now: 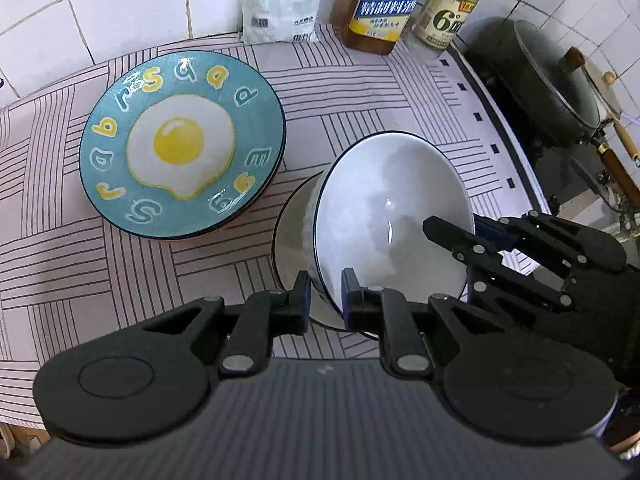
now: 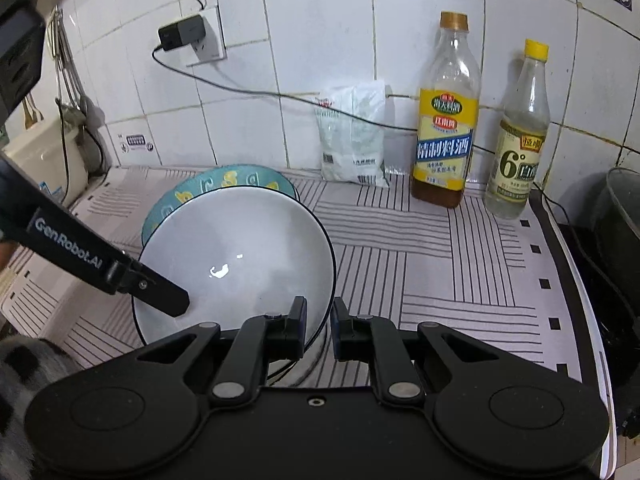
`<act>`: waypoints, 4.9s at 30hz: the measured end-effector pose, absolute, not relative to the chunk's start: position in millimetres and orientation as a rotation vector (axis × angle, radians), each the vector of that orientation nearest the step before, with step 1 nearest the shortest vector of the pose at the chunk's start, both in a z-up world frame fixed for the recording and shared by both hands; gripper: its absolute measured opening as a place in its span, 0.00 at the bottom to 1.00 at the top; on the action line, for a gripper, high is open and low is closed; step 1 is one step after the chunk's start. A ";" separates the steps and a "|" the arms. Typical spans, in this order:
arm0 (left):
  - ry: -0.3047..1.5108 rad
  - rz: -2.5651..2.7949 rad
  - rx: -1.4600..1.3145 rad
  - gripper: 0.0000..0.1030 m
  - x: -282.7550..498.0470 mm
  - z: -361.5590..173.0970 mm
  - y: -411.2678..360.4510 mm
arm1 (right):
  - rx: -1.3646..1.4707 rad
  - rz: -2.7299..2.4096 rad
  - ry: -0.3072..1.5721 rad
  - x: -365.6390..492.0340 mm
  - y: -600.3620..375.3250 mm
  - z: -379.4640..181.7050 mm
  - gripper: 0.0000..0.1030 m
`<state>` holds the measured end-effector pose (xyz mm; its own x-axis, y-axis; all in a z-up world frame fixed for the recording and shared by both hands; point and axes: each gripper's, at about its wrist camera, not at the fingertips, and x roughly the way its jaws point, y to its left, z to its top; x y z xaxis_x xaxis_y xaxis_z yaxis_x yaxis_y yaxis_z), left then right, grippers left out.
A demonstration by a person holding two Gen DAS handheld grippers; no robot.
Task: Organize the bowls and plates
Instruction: 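Close both grippers on the rim of the nested white bowls, then lift the nested bowls with both grippers and carry them over the plate stack, then lower the nested bowls onto the teal egg plate with both grippers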
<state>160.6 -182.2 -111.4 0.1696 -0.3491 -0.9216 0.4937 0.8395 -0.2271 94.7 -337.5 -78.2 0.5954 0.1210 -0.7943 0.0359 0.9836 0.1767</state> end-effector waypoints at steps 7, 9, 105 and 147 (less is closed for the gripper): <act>1.305 -0.580 0.154 0.14 162.5 -119.5 -182.7 | 0.106 0.065 0.948 99.1 -326.9 -85.8 0.16; 1.329 -0.571 0.161 0.14 164.4 -123.9 -184.0 | 0.085 0.071 0.949 100.3 -324.9 -87.0 0.15; 1.091 -0.572 -0.120 0.31 152.3 -171.6 -144.8 | 0.160 0.168 0.693 65.1 -284.9 -178.0 1.00; 0.958 -0.556 0.156 0.32 158.3 -84.4 -111.9 | 0.125 0.163 0.532 99.4 -235.8 -110.5 1.00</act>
